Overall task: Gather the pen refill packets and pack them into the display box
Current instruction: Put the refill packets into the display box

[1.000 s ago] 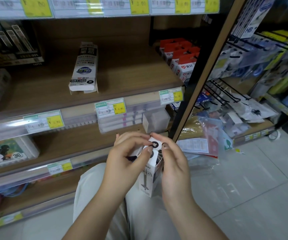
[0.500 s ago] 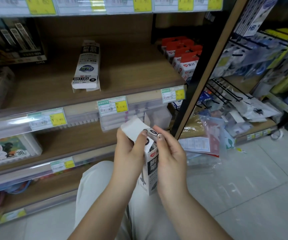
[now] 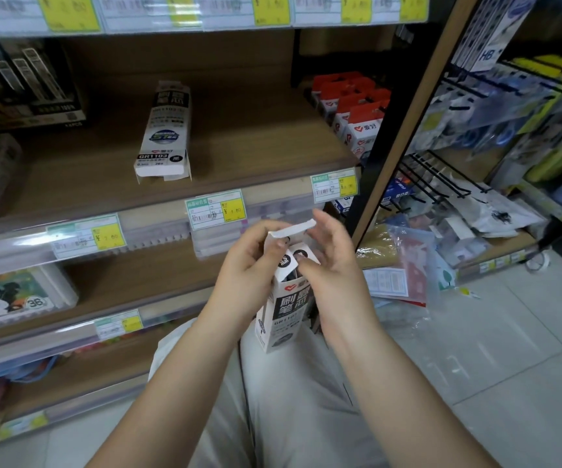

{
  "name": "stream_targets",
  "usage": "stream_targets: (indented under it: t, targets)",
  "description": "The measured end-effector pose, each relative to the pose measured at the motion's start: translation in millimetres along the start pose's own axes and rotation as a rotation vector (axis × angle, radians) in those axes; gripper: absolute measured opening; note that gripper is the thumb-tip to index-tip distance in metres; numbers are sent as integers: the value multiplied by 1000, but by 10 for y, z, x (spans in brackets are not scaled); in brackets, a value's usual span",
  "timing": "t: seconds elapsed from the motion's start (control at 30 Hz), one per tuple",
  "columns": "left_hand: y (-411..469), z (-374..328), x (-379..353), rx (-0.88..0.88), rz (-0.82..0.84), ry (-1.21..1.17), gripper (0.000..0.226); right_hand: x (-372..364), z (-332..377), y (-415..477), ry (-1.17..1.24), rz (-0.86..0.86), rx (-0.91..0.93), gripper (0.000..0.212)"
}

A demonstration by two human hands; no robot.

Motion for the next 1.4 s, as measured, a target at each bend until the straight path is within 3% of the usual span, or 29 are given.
stream_targets:
  t: [0.1,0.2,0.3,0.37,0.43,0.9,1.17,1.4]
  targets:
    - [-17,7,-45,50,64,-151,33,2,-13,52,-93,53,21,47]
    - [-62,16,-101,-32,57,-121,21,18,-45,66,-80,2,28,40]
    - [-67,71,-82,-64,1,-119,13,-23,-89,67,196,113,-42,31]
    - [-46,95,-53,-53,0,-155,13,-38,-89,74,374,208,-86,37]
    - [-33,104,-32,-80,12,-146,15,-35,-92,84,388,243,-82,38]
    - [-102,231,51,-117,-65,26,23,57,-204,67,88,248,65,28]
    - [-260,140,136,-442,-230,497,25,135,29,170,-249,445,185,28]
    - [-242,135,154,-504,-161,590,27,232,166,240,-672,406,446,34]
Point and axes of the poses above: each hand's wrist, its own y-axis towards the middle knuckle, its own x-axis out of the back of the hand, z = x × y, the point moved 4 cm from there along y, towards the middle knuckle, and after that the axes turned 1 degree about -y, right-handed, at the moved point
